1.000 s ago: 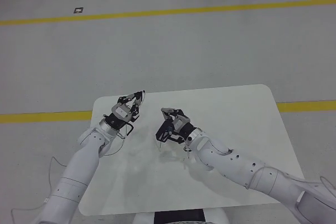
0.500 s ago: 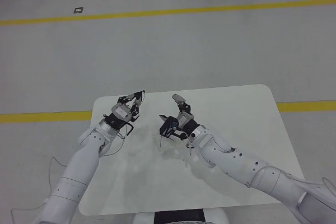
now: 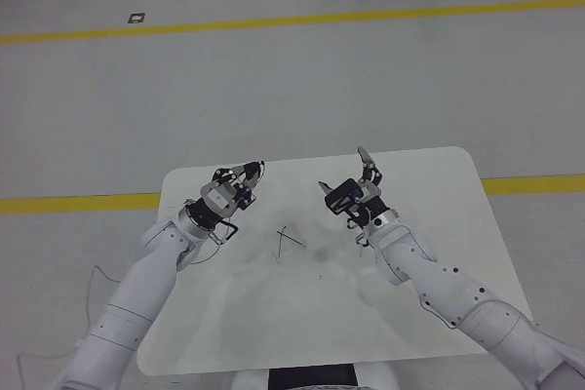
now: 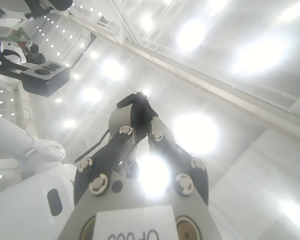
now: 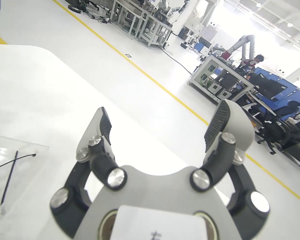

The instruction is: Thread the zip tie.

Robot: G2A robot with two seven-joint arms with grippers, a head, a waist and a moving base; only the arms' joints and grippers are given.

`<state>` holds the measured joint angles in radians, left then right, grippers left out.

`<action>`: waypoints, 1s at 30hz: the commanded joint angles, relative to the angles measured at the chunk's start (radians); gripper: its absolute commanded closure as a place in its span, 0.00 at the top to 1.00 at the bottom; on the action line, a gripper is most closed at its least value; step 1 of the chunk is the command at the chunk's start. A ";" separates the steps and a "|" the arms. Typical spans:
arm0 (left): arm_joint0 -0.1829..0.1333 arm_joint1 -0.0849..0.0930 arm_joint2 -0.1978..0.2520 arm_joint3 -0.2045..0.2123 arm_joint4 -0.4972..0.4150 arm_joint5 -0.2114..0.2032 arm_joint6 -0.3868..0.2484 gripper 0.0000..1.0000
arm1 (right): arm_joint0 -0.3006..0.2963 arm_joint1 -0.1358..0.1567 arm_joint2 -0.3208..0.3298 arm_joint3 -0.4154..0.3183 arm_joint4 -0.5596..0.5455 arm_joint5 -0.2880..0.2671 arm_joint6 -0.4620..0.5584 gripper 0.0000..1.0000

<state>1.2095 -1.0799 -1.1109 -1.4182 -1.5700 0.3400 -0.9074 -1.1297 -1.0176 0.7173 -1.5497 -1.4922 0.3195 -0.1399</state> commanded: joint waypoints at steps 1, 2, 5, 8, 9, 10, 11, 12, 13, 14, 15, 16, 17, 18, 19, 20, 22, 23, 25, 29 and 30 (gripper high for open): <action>-0.004 0.007 0.010 -0.018 0.000 0.000 0.002 0.00 | -0.016 0.003 0.024 -0.015 -0.006 -0.014 -0.007 1.00; -0.005 0.010 0.012 -0.021 0.000 0.000 0.002 0.00 | -0.023 0.005 0.034 -0.018 -0.017 -0.018 -0.010 1.00; -0.005 0.010 0.012 -0.021 0.000 0.000 0.002 0.00 | -0.023 0.005 0.034 -0.018 -0.017 -0.018 -0.010 1.00; -0.005 0.010 0.012 -0.021 0.000 0.000 0.002 0.00 | -0.023 0.005 0.034 -0.018 -0.017 -0.018 -0.010 1.00; -0.005 0.010 0.012 -0.021 0.000 0.000 0.002 0.00 | -0.023 0.005 0.034 -0.018 -0.017 -0.018 -0.010 1.00; -0.005 0.010 0.012 -0.021 0.000 0.000 0.002 0.00 | -0.023 0.005 0.034 -0.018 -0.017 -0.018 -0.010 1.00; -0.005 0.010 0.012 -0.021 0.000 0.000 0.002 0.00 | -0.023 0.005 0.034 -0.018 -0.017 -0.018 -0.010 1.00; -0.005 0.010 0.012 -0.021 0.000 0.000 0.002 0.00 | -0.023 0.005 0.034 -0.018 -0.017 -0.018 -0.010 1.00; -0.005 0.010 0.012 -0.021 0.000 0.000 0.002 0.00 | -0.023 0.005 0.034 -0.018 -0.017 -0.018 -0.010 1.00; -0.005 0.010 0.012 -0.021 0.000 0.000 0.002 0.00 | -0.023 0.005 0.034 -0.018 -0.017 -0.018 -0.010 1.00; -0.005 0.010 0.012 -0.021 0.000 0.000 0.002 0.00 | -0.023 0.005 0.034 -0.018 -0.017 -0.018 -0.010 1.00; -0.005 0.010 0.012 -0.021 0.000 0.000 0.002 0.00 | -0.023 0.005 0.034 -0.018 -0.017 -0.018 -0.010 1.00; -0.005 0.010 0.012 -0.021 0.000 0.000 0.002 0.00 | -0.023 0.005 0.034 -0.018 -0.017 -0.018 -0.010 1.00; -0.005 0.010 0.012 -0.021 0.000 0.000 0.002 0.00 | -0.023 0.005 0.034 -0.018 -0.017 -0.018 -0.010 1.00; -0.005 0.010 0.012 -0.021 0.000 0.000 0.002 0.00 | -0.023 0.005 0.034 -0.018 -0.017 -0.018 -0.010 1.00; -0.005 0.010 0.012 -0.021 0.000 0.000 0.002 0.00 | -0.023 0.005 0.034 -0.018 -0.017 -0.018 -0.010 1.00; -0.005 0.010 0.012 -0.021 0.000 0.000 0.002 0.00 | -0.023 0.005 0.034 -0.018 -0.017 -0.018 -0.010 1.00; -0.005 0.010 0.012 -0.021 0.000 0.000 0.002 0.00 | -0.023 0.005 0.034 -0.018 -0.017 -0.018 -0.010 1.00; -0.005 0.010 0.012 -0.021 0.000 0.000 0.002 0.00 | -0.023 0.005 0.034 -0.018 -0.017 -0.018 -0.010 1.00; -0.005 0.010 0.012 -0.021 0.000 0.000 0.002 0.00 | -0.023 0.005 0.034 -0.018 -0.017 -0.018 -0.010 1.00; -0.005 0.010 0.012 -0.021 0.000 0.000 0.002 0.00 | -0.023 0.005 0.034 -0.018 -0.017 -0.018 -0.010 1.00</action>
<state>1.2046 -1.0702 -1.0994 -1.4387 -1.5700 0.3400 -0.9054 -1.1523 -1.0127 0.7512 -1.5681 -1.5090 0.3016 -0.1495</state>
